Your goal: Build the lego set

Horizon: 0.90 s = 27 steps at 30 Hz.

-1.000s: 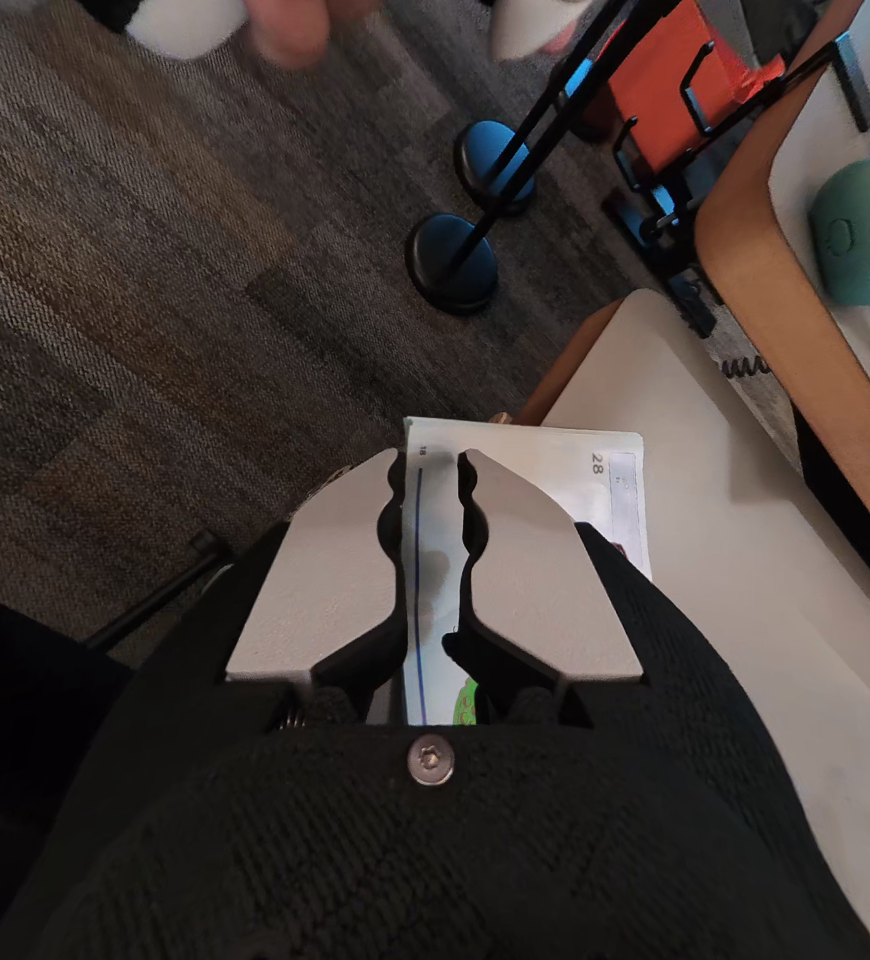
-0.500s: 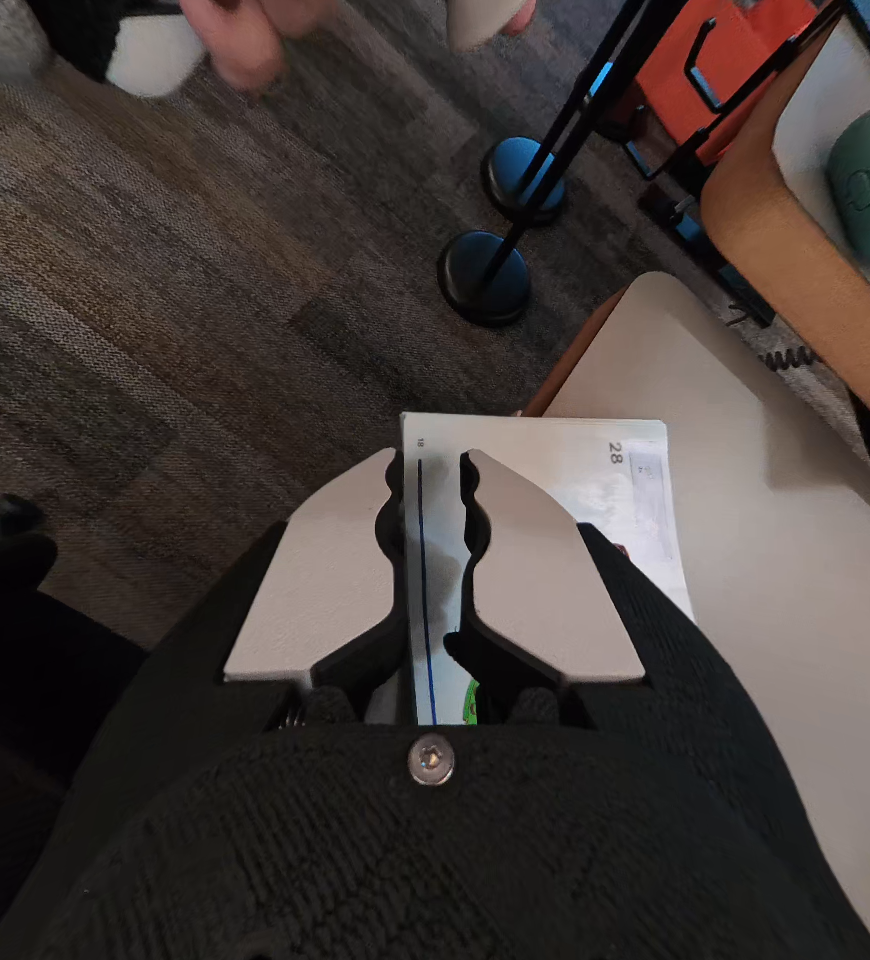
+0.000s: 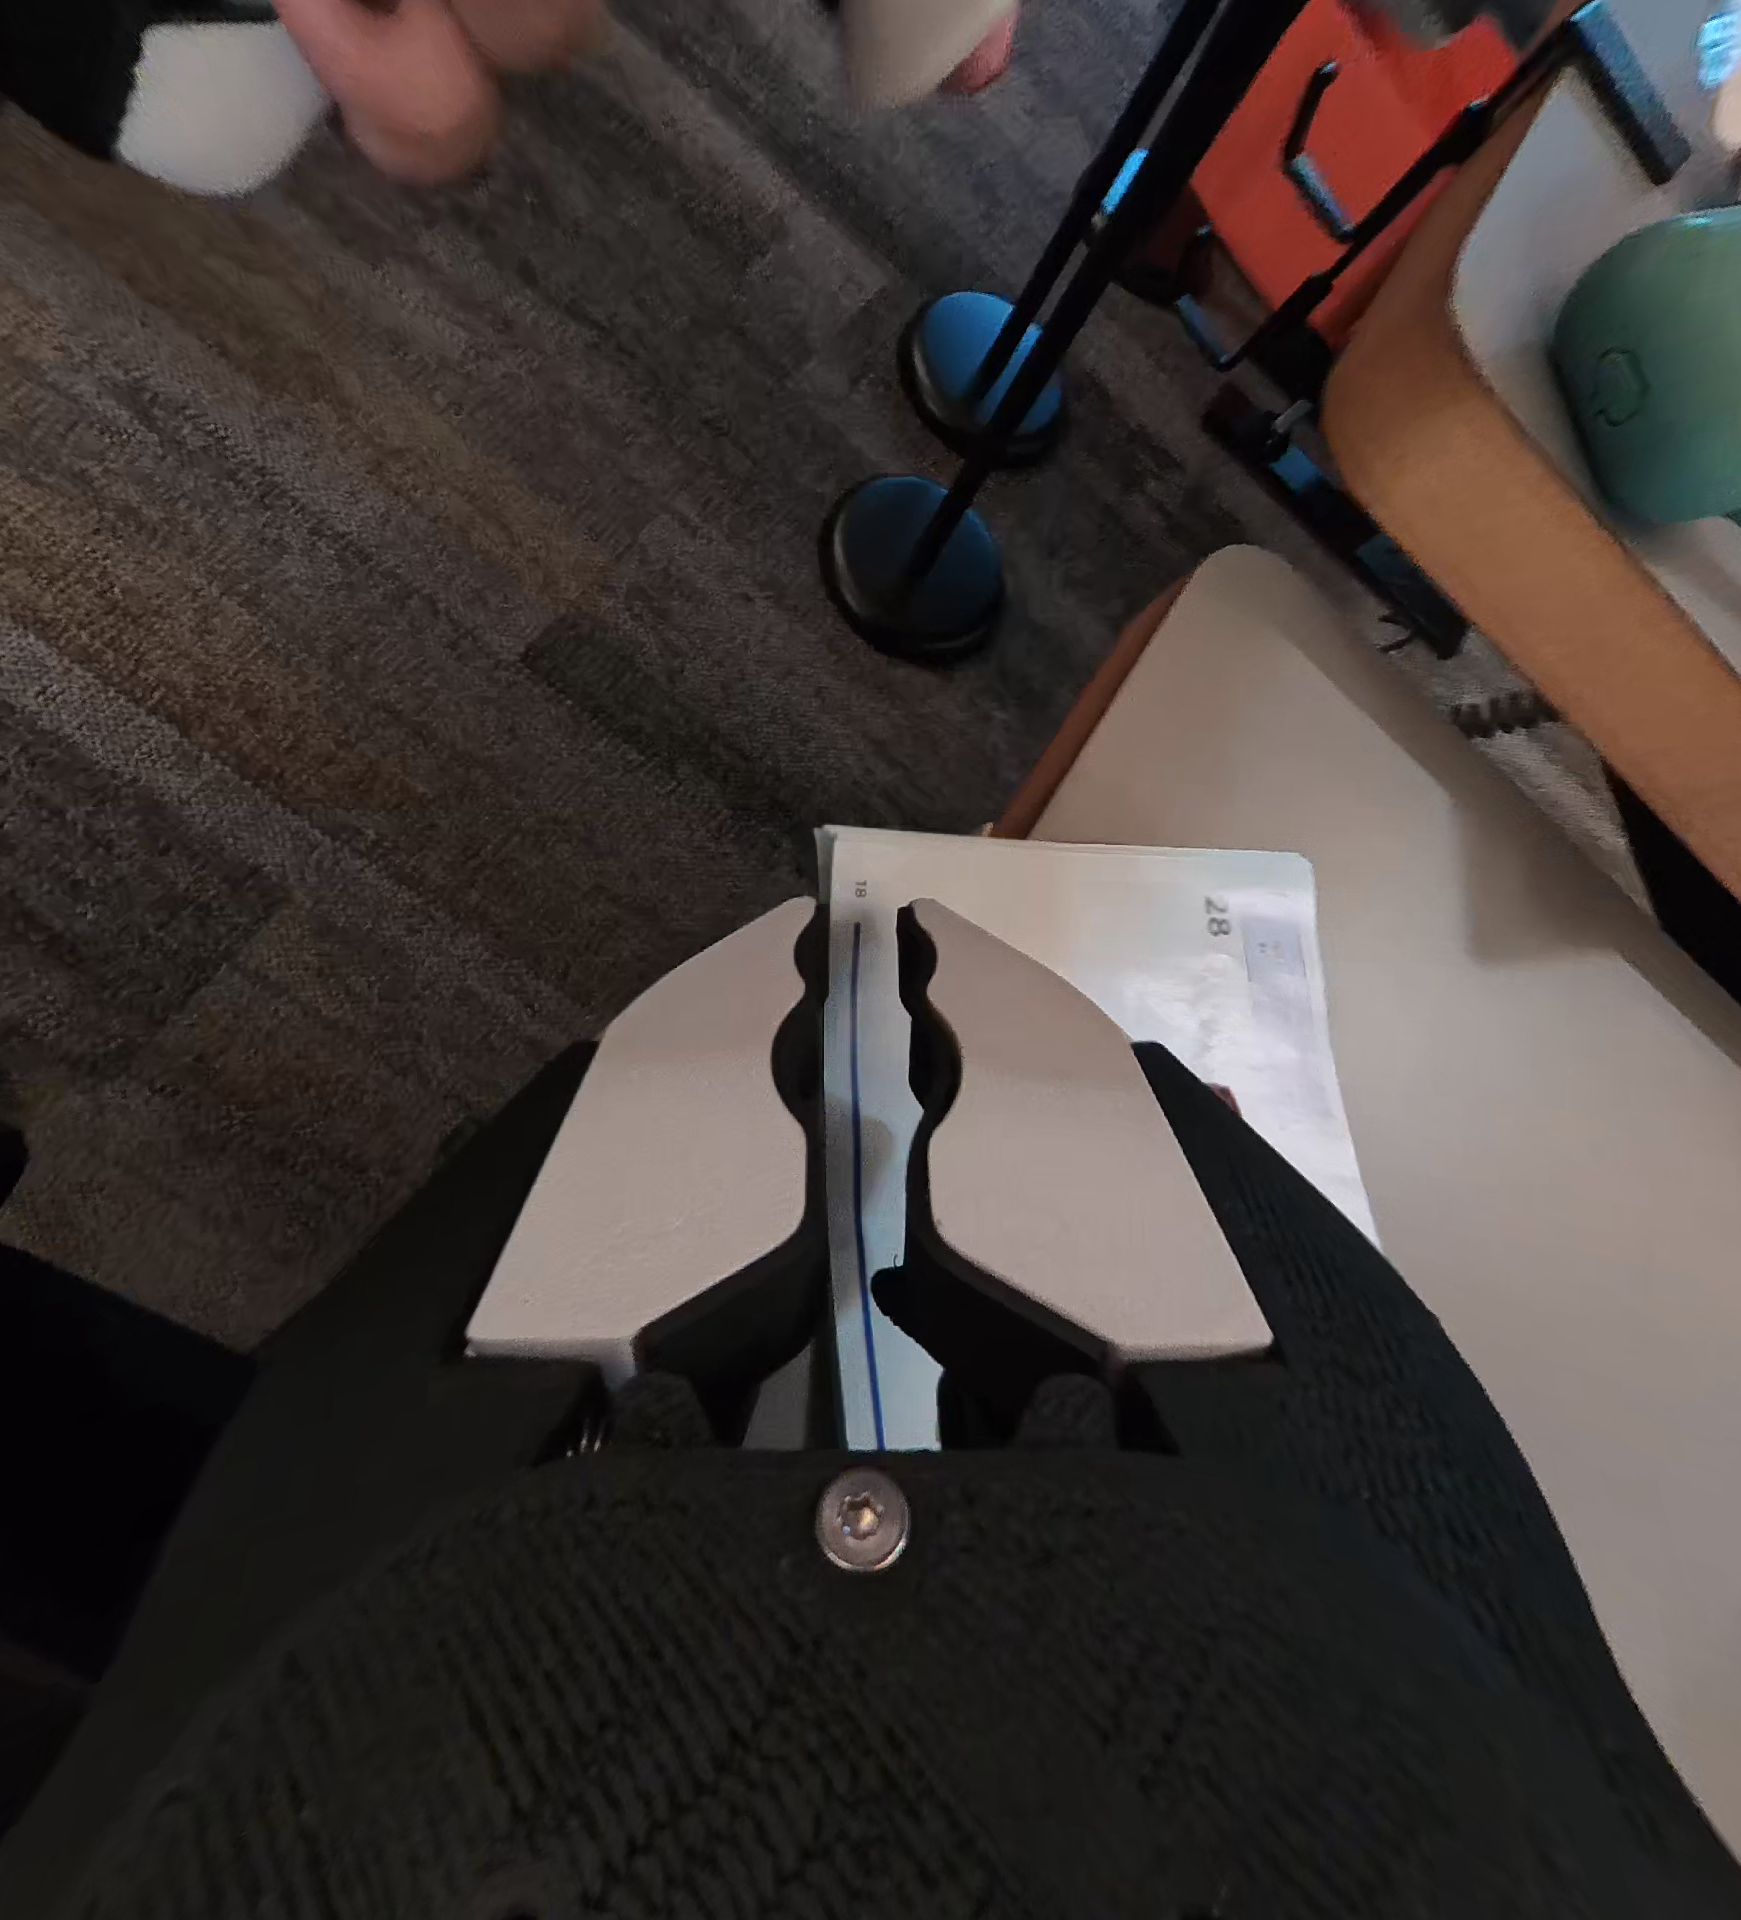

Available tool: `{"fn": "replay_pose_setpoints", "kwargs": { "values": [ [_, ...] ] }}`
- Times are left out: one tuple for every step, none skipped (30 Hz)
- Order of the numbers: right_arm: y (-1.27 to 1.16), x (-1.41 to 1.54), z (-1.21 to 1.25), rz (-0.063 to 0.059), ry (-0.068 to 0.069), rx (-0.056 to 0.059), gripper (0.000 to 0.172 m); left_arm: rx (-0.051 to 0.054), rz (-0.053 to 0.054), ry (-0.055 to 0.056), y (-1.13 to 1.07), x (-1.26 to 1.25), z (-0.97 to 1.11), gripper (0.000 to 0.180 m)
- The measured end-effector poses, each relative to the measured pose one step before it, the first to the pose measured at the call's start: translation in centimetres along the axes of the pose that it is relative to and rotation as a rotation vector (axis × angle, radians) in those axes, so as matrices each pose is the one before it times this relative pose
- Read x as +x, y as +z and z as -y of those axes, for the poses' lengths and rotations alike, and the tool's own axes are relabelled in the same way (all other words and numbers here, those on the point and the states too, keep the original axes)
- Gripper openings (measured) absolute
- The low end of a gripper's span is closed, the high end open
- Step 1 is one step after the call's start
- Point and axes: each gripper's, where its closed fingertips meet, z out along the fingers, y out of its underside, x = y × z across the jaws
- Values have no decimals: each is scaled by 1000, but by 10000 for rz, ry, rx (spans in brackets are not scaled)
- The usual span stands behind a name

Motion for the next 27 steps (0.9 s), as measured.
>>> {"fn": "replay_pose_setpoints", "kwargs": {
  "values": [
    [-206,367,202,-230,55,156,7,8,-3,-2,-4,7,20,51],
    [-238,334,228,-193,77,169,1,0,-4,3,7,14,5,51],
    [-260,273,219,-133,88,175,0,-8,-13,13,-2,43,-13,51],
    [-270,192,166,-61,101,135,0,-3,-8,13,20,35,11,50],
    [-248,146,145,-15,114,125,0,-5,-4,4,29,28,-10,50],
    [-240,139,121,-1,141,112,0,-20,-22,2,38,38,-27,50],
    [-228,125,100,22,154,113,0,-33,-29,-1,55,57,-60,50],
    [-189,133,76,39,175,89,0,-34,-23,-3,59,51,-47,50],
    [-157,168,10,18,165,44,0,-29,-23,2,52,60,-53,50],
    [-157,236,-13,-29,129,31,0,-21,-21,6,50,50,-39,50],
    [-203,290,22,-90,103,63,0,-15,-18,7,30,48,-25,50],
    [-322,392,109,-189,88,117,0,-19,-11,1,18,15,-34,50],
    [-488,534,152,-310,72,170,0,-18,-8,-6,13,-12,-23,49],
    [-677,624,158,-377,61,204,0,-8,-12,-11,5,-19,-13,49],
    [-846,755,139,-445,67,237,0,-14,-31,-17,5,4,-15,48],
    [-1003,935,67,-516,65,227,0,-32,-60,-14,25,64,-40,48],
    [-1131,1028,-31,-530,76,197,0,-32,-92,-8,64,143,-29,48],
    [-1209,1118,-141,-516,130,167,0,-64,-122,14,132,234,-76,48],
    [-1255,1150,-272,-490,180,124,0,-102,-102,35,173,247,-150,47],
    [-1255,1168,-418,-462,195,66,0,-147,-74,53,236,226,-230,47],
    [-1227,1163,-549,-448,191,-5,0,-183,-48,53,253,193,-280,47],
    [-1150,1086,-647,-411,207,-61,0,-165,-11,44,275,125,-266,47],
    [-1089,934,-698,-340,220,-71,0,-118,-4,43,262,102,-195,47],
    [-1035,790,-769,-284,186,-103,0,-83,-25,40,238,123,-135,47],
    [-935,722,-865,-279,120,-146,0,-78,-34,27,194,124,-132,46],
    [-851,671,-877,-286,84,-162,0,-96,11,15,144,33,-155,46],
    [-769,560,-849,-253,68,-154,0,-110,75,18,104,-81,-165,46]
  ]
}}
